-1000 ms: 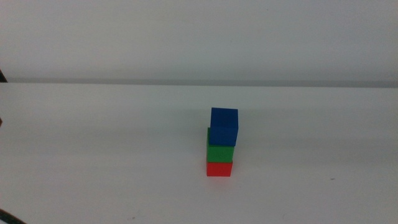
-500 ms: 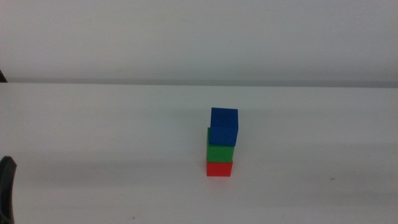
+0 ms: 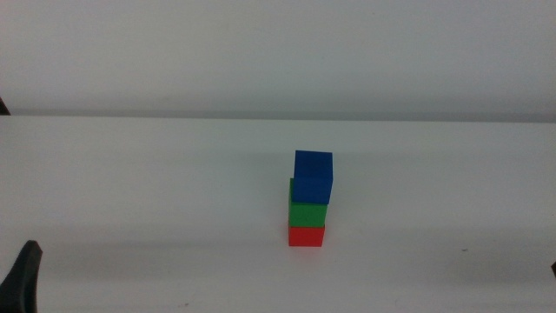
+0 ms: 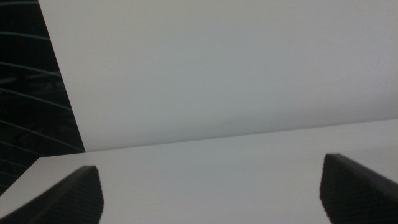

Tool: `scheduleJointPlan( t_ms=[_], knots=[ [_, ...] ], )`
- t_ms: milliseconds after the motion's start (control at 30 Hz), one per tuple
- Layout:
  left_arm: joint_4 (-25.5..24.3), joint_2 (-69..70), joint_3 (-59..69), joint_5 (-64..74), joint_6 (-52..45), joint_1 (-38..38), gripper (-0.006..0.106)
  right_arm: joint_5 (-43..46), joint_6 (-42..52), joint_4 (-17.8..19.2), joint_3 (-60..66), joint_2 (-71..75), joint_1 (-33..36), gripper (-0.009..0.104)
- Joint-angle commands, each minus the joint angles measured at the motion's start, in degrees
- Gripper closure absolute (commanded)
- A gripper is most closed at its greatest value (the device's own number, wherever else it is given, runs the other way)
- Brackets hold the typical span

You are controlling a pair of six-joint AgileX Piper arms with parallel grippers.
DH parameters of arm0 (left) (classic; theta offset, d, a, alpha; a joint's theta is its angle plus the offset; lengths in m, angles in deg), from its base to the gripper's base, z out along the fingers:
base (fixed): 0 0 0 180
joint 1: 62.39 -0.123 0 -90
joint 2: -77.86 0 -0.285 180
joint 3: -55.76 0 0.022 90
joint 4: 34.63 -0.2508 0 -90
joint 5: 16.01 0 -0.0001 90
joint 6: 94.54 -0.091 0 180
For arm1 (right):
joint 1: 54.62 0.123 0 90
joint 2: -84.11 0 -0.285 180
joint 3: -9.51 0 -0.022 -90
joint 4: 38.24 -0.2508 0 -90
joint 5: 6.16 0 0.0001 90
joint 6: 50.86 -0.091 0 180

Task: Stack red cubes first, then green, then blue cubes in a specific spot.

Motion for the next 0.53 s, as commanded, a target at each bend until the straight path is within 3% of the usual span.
scheduleJointPlan(
  t_ms=[0,200,500],
  knots=[
    [0.4,2.4,2.4,-1.4,0.0,-0.2,0.007,2.5,0.1,2.6,1.8,2.3,-0.5,0.004],
    [2.3,2.4,2.4,-1.4,0.0,-0.4,0.007,-0.3,0.1,1.4,4.2,2.3,-0.5,0.004],
    [1.5,2.4,2.4,-1.4,0.0,-0.4,0.007,2.9,0.1,1.3,4.2,2.3,-0.5,0.004]
  ],
)
